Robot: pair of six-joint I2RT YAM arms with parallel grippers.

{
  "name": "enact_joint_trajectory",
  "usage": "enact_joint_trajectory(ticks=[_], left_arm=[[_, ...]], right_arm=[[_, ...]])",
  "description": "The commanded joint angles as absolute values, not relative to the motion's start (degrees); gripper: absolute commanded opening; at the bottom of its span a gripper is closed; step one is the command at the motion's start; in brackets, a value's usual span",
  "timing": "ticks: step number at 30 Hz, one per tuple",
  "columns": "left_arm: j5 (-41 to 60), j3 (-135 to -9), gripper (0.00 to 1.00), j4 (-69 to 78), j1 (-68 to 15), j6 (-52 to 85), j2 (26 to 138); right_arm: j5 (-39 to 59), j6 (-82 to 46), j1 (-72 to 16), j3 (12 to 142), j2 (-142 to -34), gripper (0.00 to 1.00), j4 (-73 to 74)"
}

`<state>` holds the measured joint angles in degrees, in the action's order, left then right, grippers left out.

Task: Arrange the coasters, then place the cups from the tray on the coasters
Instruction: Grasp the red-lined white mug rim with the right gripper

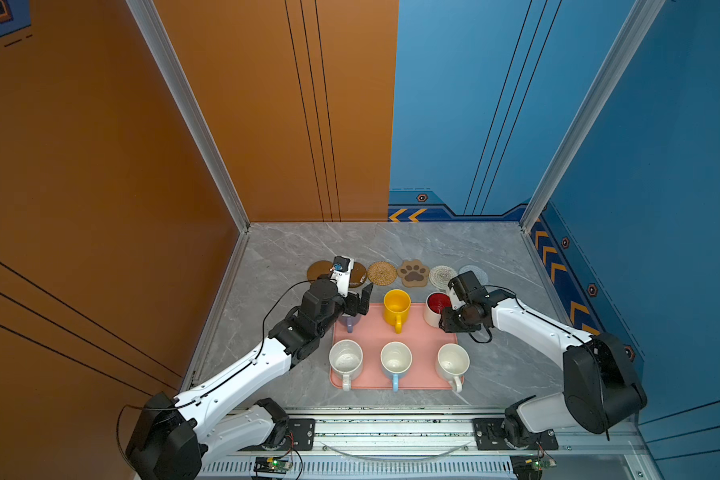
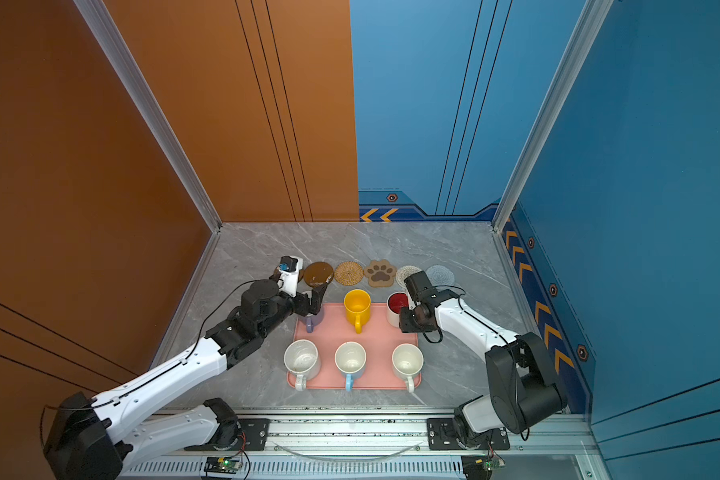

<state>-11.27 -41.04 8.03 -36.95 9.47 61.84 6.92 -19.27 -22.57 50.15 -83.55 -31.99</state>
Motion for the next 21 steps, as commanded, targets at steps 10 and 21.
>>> enact_joint_trajectory(ticks=[10,21], left_arm=[[-9.54,-40.91,0.98,8.94,-36.04,10.21,60.74],[-9.45,-40.59,0.98,8.90,-35.96,10.37,60.14]], right_arm=[[5.48,-19.25,-24.28,52.56,-84.90,0.26,-30.32],[1.90,-19.61,-26.88,53.12,-85.30,0.00,-31.79]])
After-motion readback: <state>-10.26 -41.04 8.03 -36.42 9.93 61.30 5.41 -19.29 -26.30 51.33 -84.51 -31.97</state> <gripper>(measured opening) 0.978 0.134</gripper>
